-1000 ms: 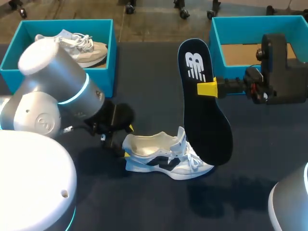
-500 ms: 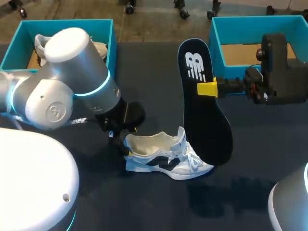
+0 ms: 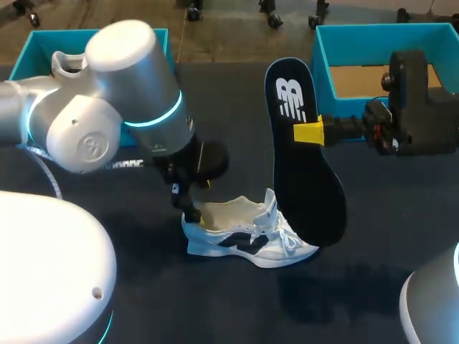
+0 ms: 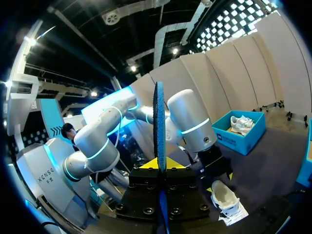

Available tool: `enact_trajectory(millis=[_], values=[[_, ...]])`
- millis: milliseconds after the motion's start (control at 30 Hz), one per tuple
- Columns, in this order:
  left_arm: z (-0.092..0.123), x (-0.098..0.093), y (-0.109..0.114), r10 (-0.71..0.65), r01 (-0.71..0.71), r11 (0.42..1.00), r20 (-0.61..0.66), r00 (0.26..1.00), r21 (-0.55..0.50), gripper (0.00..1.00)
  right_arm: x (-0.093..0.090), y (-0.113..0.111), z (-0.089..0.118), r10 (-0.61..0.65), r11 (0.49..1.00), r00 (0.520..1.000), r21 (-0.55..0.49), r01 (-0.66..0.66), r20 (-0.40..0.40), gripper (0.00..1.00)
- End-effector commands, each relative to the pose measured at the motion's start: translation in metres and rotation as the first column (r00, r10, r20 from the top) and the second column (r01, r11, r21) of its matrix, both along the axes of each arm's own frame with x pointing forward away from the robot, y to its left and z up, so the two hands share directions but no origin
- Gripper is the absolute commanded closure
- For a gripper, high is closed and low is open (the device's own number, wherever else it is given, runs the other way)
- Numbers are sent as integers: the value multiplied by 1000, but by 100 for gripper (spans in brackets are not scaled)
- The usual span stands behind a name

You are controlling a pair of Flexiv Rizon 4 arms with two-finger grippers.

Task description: Take the shoe out of the shoebox, open the shoe tongue, remove and reinsert the insole, then place the shoe into the shoebox

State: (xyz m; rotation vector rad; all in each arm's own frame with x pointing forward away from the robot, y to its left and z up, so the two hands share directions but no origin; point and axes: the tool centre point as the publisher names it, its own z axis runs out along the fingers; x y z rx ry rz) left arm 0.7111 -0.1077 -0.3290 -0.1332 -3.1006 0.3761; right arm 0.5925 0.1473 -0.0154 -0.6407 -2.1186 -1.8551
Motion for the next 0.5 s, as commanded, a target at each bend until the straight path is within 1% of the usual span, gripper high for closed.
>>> enact_trajectory(millis=[33,200,500], values=[[19,0,-4,8,-8,1000,12,1000,17,0,-1,3,0,-4,1000,1000,-2,4,-1,100],[20,4,-17,7,-8,1000,34,999,15,0,-1,3,0,-4,1000,1000,-2,4,-1,100],[-4,22,-44,17,-18,1000,67,998,25,0,-1,3,0,-4,1000,1000,-2,4,-1,100]])
